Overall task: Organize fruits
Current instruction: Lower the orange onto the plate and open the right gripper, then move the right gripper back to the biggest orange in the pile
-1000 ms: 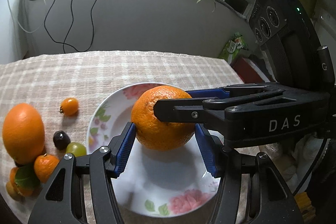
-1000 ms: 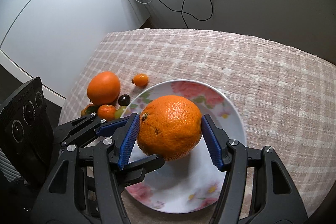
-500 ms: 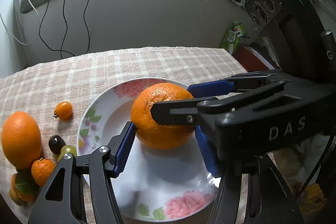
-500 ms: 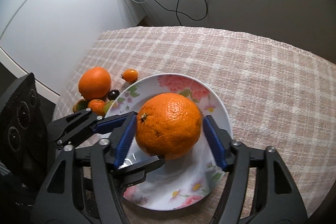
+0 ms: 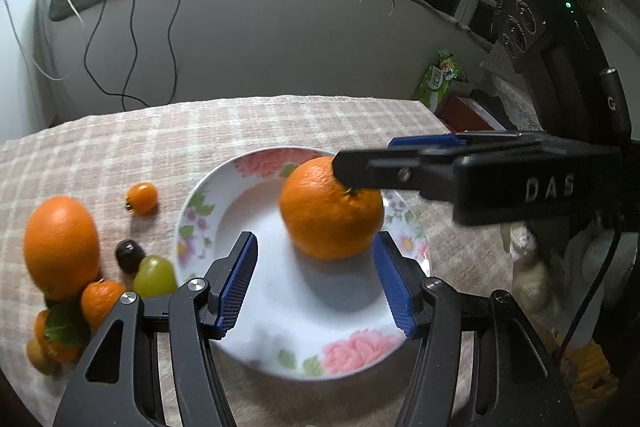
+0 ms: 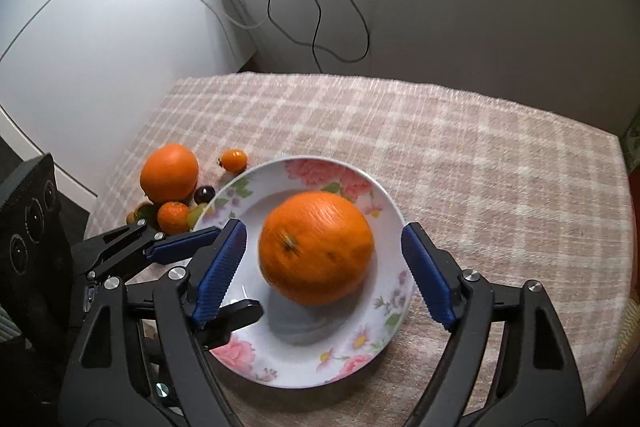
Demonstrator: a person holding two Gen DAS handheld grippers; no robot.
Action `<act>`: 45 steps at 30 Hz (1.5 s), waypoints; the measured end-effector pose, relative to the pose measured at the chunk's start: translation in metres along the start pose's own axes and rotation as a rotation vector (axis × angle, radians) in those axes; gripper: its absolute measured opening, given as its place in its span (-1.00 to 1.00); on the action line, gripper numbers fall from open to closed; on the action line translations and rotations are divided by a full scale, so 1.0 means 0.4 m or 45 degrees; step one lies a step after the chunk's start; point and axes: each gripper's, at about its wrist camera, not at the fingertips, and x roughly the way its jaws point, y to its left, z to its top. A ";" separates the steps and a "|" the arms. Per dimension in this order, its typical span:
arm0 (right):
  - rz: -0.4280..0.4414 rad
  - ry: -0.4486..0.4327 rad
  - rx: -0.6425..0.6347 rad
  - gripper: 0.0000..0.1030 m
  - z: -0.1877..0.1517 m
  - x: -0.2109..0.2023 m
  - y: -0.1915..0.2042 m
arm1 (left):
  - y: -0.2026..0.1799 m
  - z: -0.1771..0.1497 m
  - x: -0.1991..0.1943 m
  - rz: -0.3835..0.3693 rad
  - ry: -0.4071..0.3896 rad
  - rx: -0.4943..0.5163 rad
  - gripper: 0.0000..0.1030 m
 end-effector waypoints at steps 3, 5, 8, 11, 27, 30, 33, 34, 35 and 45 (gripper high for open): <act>-0.036 -0.052 -0.031 0.67 0.000 -0.015 0.022 | 0.017 -0.009 -0.024 0.001 -0.013 -0.017 0.16; -0.059 -0.081 -0.055 0.68 -0.001 -0.022 0.040 | 0.029 -0.015 -0.040 0.005 -0.023 -0.024 0.16; -0.055 -0.110 -0.076 0.85 0.003 -0.028 0.068 | 0.052 -0.019 -0.061 0.015 -0.035 -0.041 0.16; -0.057 -0.140 -0.098 0.85 0.009 -0.039 0.094 | 0.082 -0.024 -0.082 0.030 -0.048 -0.057 0.25; -0.014 -0.122 -0.087 0.94 0.047 -0.022 0.179 | 0.270 -0.071 -0.196 0.116 -0.073 -0.237 0.42; 0.021 -0.112 -0.087 0.94 0.055 -0.010 0.200 | 0.309 -0.082 -0.211 0.121 -0.075 -0.273 0.42; 0.059 -0.107 -0.087 0.94 0.064 0.001 0.224 | 0.342 -0.088 -0.224 0.109 -0.084 -0.317 0.42; 0.063 -0.103 -0.089 0.94 0.067 0.004 0.232 | 0.352 -0.089 -0.227 0.104 -0.085 -0.328 0.42; 0.071 -0.095 -0.093 0.94 0.071 0.011 0.243 | 0.365 -0.090 -0.229 0.099 -0.086 -0.342 0.42; 0.133 0.026 -0.096 0.94 0.082 0.108 0.325 | 0.447 -0.085 -0.211 0.002 -0.062 -0.433 0.42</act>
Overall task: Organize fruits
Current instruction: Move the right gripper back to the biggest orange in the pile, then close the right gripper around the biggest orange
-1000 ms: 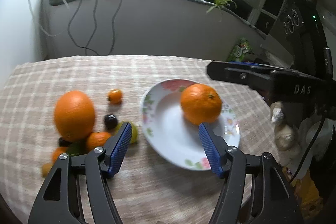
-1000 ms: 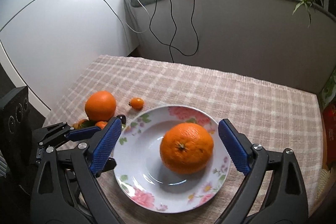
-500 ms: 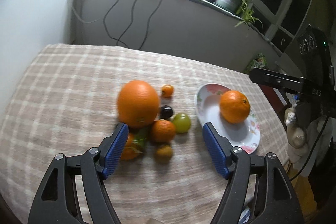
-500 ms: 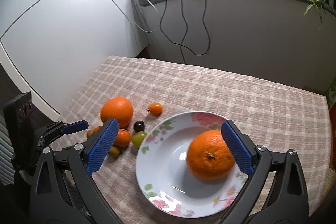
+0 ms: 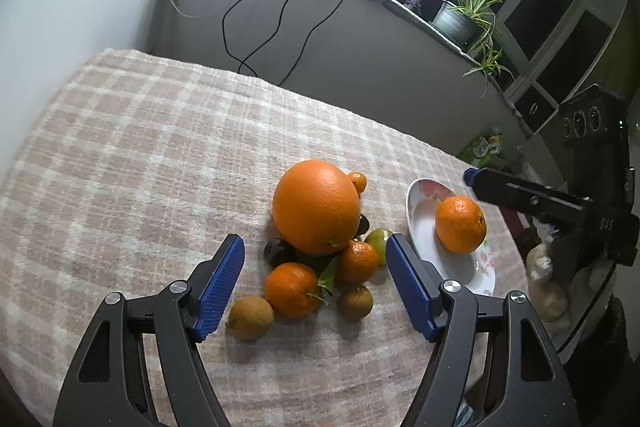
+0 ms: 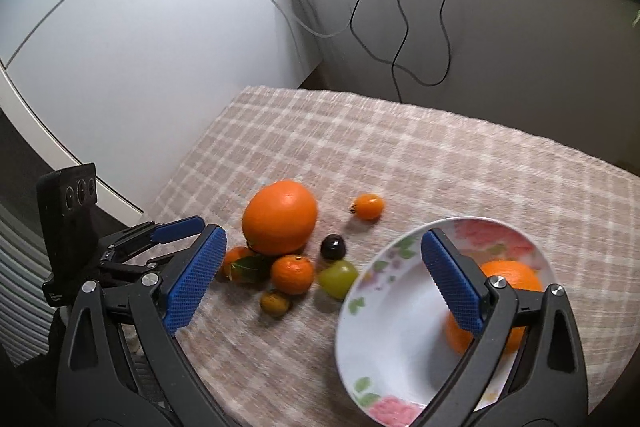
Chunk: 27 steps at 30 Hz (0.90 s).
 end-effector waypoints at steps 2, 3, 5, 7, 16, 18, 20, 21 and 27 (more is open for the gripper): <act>0.010 0.015 0.015 0.94 0.004 0.019 0.005 | 0.004 0.003 0.004 -0.006 0.004 0.004 0.42; 0.019 0.026 0.027 0.94 0.007 0.031 0.007 | 0.004 0.006 0.007 -0.007 0.007 0.009 0.42; 0.024 0.039 0.038 0.92 0.012 0.048 0.012 | 0.008 0.013 0.012 -0.008 0.014 0.017 0.42; 0.025 0.055 0.044 0.90 0.016 0.065 0.016 | 0.008 0.018 0.017 -0.005 0.017 0.026 0.42; 0.079 0.146 0.109 0.79 0.016 0.139 0.024 | 0.000 0.028 0.041 0.009 0.053 0.084 0.42; 0.102 0.161 0.139 0.77 0.015 0.153 0.020 | -0.001 0.029 0.046 0.003 0.061 0.088 0.42; 0.117 0.170 0.161 0.76 0.016 0.164 0.017 | -0.008 0.029 0.052 0.004 0.067 0.097 0.42; 0.121 0.174 0.169 0.75 0.016 0.167 0.014 | -0.011 0.029 0.056 0.004 0.072 0.105 0.42; 0.132 0.187 0.186 0.73 0.020 0.193 0.015 | -0.024 0.034 0.065 0.003 0.075 0.120 0.42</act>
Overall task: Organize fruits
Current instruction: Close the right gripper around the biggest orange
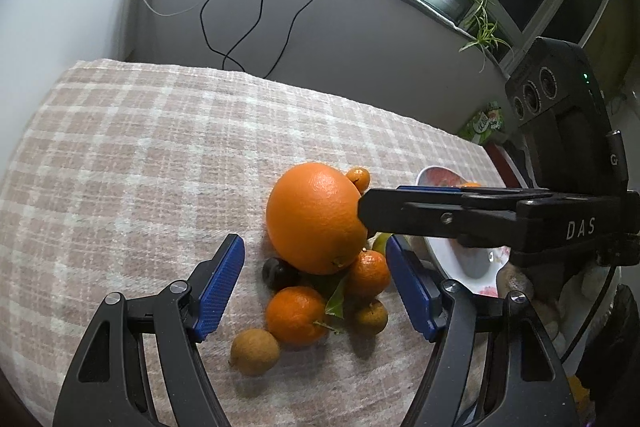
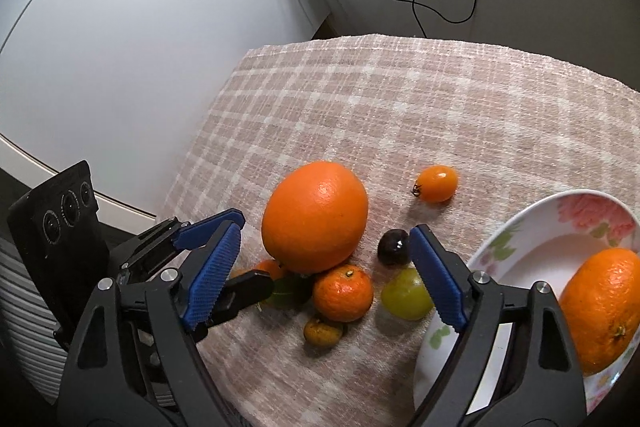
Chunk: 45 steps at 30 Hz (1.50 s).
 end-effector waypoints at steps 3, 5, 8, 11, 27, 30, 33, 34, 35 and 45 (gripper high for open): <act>0.001 0.006 0.006 0.73 0.004 0.012 -0.001 | -0.001 0.006 0.010 -0.006 0.006 0.000 0.42; 0.007 0.011 0.009 0.73 0.007 0.021 0.001 | -0.003 0.006 0.014 -0.010 0.010 0.005 0.42; 0.019 0.020 0.014 0.73 0.012 0.034 0.003 | 0.002 0.004 0.017 -0.021 0.015 0.004 0.42; 0.032 0.028 0.021 0.70 0.018 0.048 0.006 | 0.006 0.003 0.021 -0.029 0.021 -0.003 0.42; 0.061 0.076 0.054 0.31 0.019 0.079 -0.001 | 0.014 0.008 0.056 -0.057 0.040 -0.021 0.37; 0.060 0.081 0.059 0.29 0.017 0.077 -0.005 | 0.008 0.013 0.065 -0.059 0.043 -0.017 0.31; 0.058 0.081 0.060 0.29 0.017 0.077 -0.006 | 0.005 0.016 0.069 -0.049 0.044 -0.007 0.25; 0.058 0.081 0.059 0.28 0.017 0.077 -0.006 | 0.003 0.015 0.070 -0.045 0.043 -0.003 0.25; 0.059 0.081 0.060 0.28 0.017 0.077 -0.006 | 0.004 0.014 0.069 -0.044 0.042 -0.001 0.24; 0.061 0.082 0.067 0.27 0.018 0.077 -0.008 | -0.002 0.007 0.063 -0.020 0.025 0.007 0.20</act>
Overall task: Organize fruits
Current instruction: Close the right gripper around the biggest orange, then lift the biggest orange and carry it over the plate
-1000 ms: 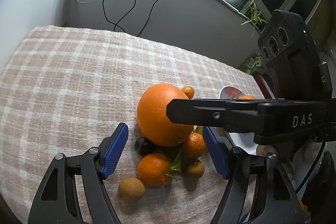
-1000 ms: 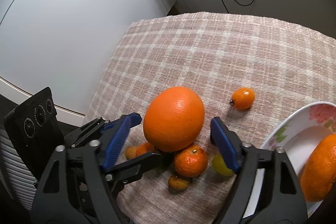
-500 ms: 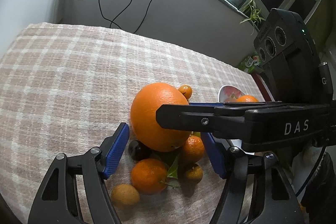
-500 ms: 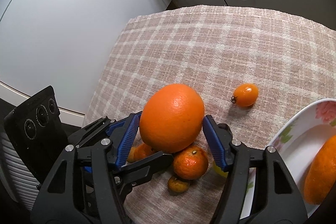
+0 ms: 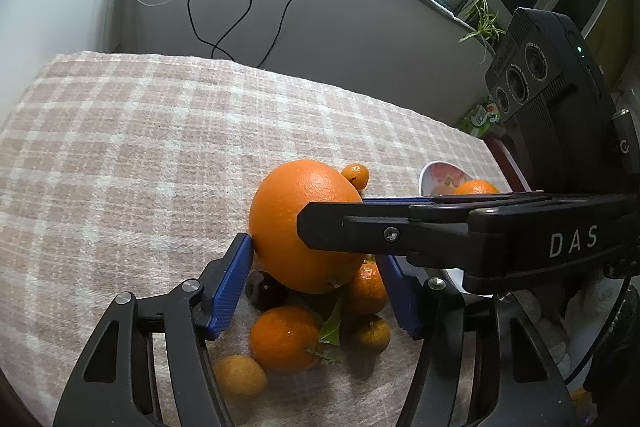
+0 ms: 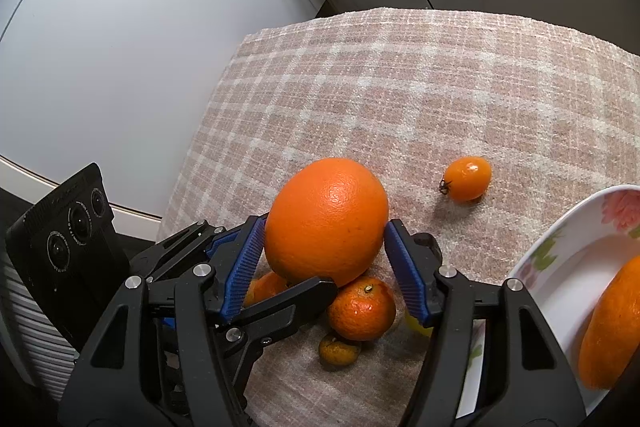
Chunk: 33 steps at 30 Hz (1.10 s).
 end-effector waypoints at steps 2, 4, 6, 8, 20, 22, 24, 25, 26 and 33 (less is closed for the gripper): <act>0.003 0.000 -0.002 0.26 -0.001 -0.001 -0.001 | -0.001 0.001 -0.001 0.004 -0.005 0.001 0.20; 0.005 0.000 -0.006 0.26 -0.004 -0.001 0.001 | -0.003 0.001 -0.002 0.010 -0.010 0.003 0.20; 0.007 0.000 -0.009 0.26 -0.006 -0.003 0.002 | -0.003 0.000 -0.006 0.015 -0.016 0.002 0.20; 0.010 0.000 -0.010 0.26 -0.006 -0.001 0.008 | -0.003 0.001 -0.006 0.022 -0.024 0.005 0.20; 0.044 -0.030 -0.009 0.25 -0.007 -0.031 0.014 | -0.027 0.003 -0.017 0.058 -0.068 0.040 0.20; 0.051 -0.037 -0.008 0.25 -0.009 -0.043 0.013 | -0.033 0.004 -0.024 0.058 -0.076 0.045 0.20; 0.052 -0.044 -0.010 0.25 -0.012 -0.056 0.016 | -0.043 0.007 -0.030 0.056 -0.085 0.054 0.20; 0.051 -0.048 -0.013 0.25 -0.013 -0.063 0.017 | -0.048 0.009 -0.032 0.055 -0.089 0.058 0.20; 0.045 -0.054 -0.014 0.25 -0.014 -0.070 0.019 | -0.056 0.011 -0.034 0.052 -0.094 0.064 0.20; 0.031 -0.095 0.003 0.25 -0.033 -0.135 0.007 | -0.110 0.022 -0.034 0.027 -0.110 0.100 0.20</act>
